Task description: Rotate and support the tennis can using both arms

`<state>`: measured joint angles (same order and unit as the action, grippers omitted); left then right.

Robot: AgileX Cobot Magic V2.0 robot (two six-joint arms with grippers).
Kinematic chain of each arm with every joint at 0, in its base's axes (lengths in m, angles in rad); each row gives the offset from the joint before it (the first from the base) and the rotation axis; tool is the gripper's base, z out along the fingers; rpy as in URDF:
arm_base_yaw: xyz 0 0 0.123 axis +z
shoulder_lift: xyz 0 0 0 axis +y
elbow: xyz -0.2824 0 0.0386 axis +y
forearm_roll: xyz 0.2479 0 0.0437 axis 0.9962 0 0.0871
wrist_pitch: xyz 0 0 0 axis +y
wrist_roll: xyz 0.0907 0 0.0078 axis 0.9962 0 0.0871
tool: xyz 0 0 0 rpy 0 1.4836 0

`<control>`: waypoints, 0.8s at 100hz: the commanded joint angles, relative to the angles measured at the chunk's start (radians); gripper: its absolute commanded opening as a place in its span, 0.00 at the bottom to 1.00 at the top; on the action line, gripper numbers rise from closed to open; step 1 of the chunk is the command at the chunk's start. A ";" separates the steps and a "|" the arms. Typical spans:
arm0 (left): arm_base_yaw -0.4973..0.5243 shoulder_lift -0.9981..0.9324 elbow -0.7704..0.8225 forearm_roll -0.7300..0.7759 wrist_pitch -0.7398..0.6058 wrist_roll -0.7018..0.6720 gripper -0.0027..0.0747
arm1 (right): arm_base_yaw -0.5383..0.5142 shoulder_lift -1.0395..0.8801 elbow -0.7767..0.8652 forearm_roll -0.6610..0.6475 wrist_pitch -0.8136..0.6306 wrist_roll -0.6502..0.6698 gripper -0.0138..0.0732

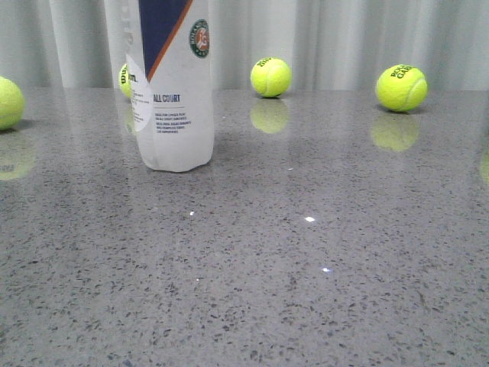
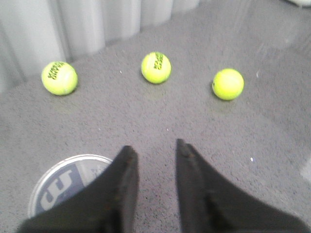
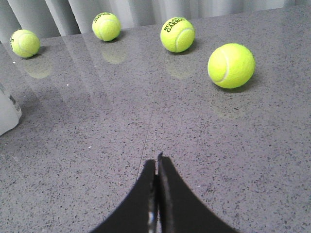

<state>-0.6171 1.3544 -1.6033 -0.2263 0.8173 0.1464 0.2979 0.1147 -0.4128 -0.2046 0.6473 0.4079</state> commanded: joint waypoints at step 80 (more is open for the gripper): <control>-0.008 -0.585 0.772 -0.015 -0.499 0.004 0.01 | -0.006 0.011 -0.024 -0.021 -0.083 -0.004 0.08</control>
<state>-0.6171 0.8215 -0.8668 -0.2263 0.4581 0.1470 0.2979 0.1147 -0.4128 -0.2046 0.6473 0.4079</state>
